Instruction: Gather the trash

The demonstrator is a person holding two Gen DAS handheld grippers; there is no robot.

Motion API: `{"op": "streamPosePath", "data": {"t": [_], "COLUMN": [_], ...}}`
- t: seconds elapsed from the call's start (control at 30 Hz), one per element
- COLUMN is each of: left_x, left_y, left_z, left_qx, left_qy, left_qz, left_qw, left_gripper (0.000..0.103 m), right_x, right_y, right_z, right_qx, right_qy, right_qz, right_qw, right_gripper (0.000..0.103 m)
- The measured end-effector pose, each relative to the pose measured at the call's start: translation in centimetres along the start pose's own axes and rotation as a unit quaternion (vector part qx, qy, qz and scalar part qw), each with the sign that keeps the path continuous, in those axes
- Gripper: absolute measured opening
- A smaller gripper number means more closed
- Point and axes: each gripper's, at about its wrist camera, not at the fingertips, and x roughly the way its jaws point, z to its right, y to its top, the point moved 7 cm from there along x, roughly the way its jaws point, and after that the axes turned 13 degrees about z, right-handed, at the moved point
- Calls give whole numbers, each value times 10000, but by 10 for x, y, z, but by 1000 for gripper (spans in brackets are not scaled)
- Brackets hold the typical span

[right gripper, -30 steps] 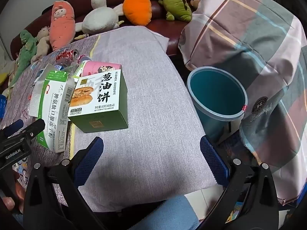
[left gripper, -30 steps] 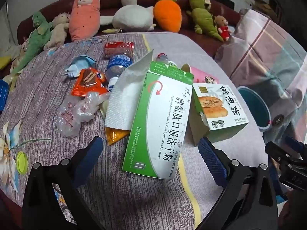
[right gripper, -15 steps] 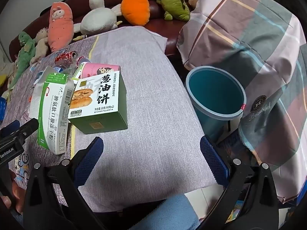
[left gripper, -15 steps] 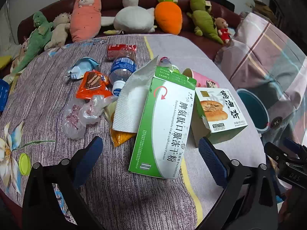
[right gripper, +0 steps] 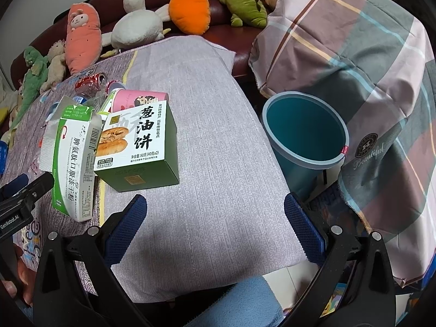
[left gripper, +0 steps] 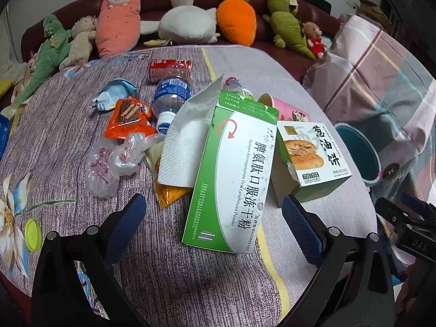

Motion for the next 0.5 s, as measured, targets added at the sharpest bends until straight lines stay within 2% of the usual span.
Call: {"op": "streamPosePath", "data": {"t": [0.5], "left_x": [-4], "left_y": [1], "left_z": [0], "left_qx": [-37], "left_qy": [-83], "left_qz": [45], "left_qw": [9999], "left_gripper": [99], "right_x": [-6], "right_y": [14], "right_z": [5], "right_qx": [71], "right_qy": [-57], "right_qz": [138], "right_qw": [9999], "right_gripper": [97]}}
